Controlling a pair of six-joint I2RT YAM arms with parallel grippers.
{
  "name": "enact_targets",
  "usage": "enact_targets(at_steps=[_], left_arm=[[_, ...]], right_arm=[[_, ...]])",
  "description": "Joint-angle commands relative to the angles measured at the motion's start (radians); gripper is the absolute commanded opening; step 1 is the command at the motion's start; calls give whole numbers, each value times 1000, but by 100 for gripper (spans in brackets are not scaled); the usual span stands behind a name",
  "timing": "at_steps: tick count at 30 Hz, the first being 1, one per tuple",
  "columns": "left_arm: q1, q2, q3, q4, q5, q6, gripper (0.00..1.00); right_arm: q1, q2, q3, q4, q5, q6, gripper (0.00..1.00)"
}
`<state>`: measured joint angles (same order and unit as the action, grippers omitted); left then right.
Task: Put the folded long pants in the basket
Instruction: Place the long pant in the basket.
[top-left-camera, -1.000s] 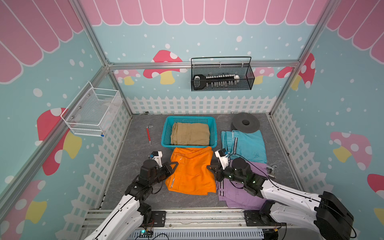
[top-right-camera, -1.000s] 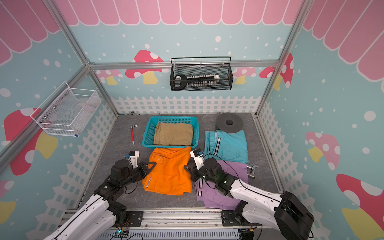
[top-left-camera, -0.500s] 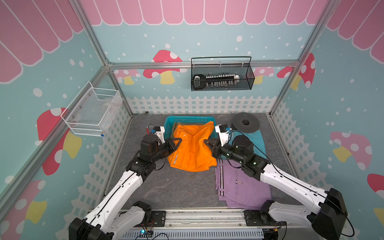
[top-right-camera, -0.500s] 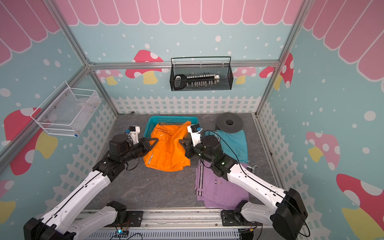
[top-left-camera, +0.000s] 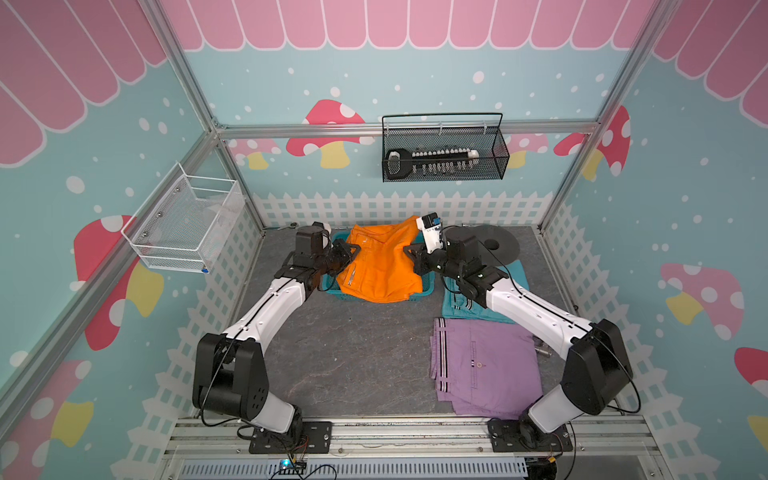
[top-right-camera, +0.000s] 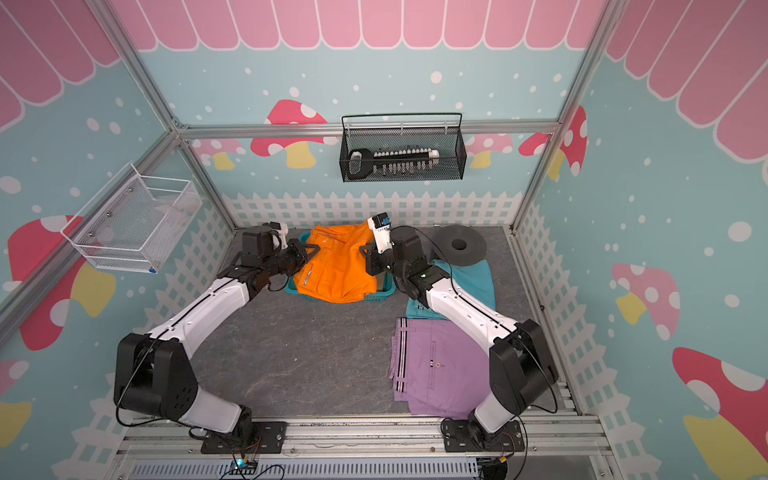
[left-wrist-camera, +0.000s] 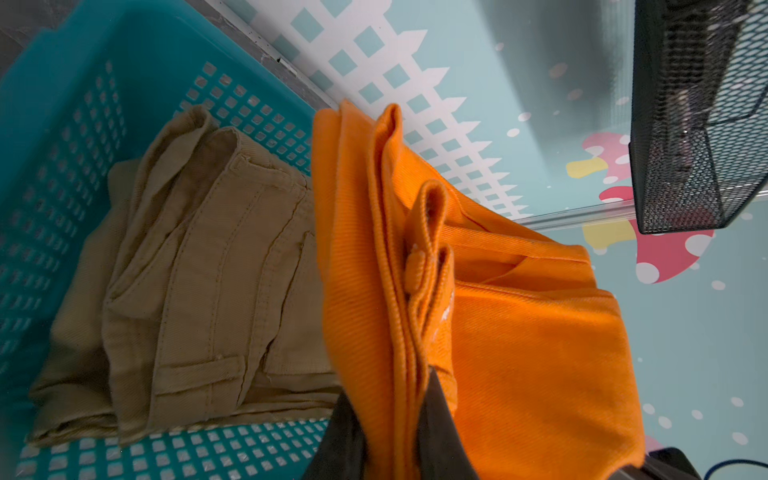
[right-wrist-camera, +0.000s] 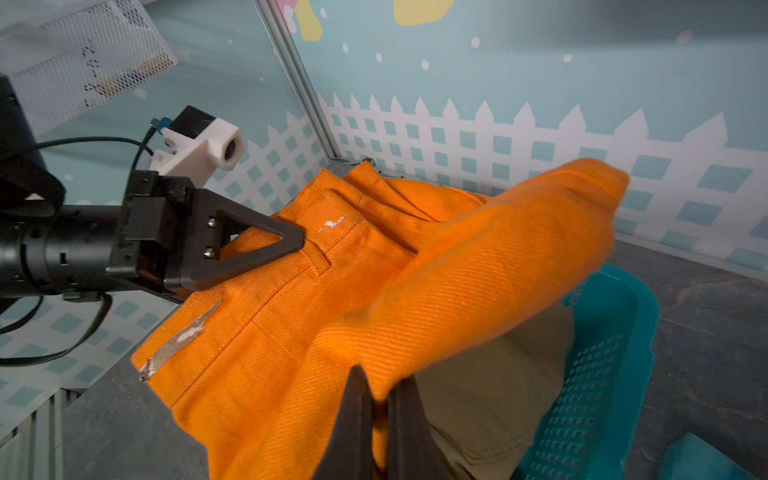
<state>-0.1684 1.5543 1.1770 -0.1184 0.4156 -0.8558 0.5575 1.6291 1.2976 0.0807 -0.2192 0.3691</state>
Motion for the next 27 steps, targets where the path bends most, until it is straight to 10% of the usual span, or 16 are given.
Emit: enact_targets(at_steps=[1, 18, 27], left_arm=[[2, 35, 73, 75, 32, 25, 0], [12, 339, 181, 120, -16, 89, 0], [12, 248, 145, 141, -49, 93, 0]], right_arm=[[-34, 55, 73, 45, -11, -46, 0], [-82, 367, 177, 56, -27, -64, 0], [-84, 337, 230, 27, -15, -71, 0]])
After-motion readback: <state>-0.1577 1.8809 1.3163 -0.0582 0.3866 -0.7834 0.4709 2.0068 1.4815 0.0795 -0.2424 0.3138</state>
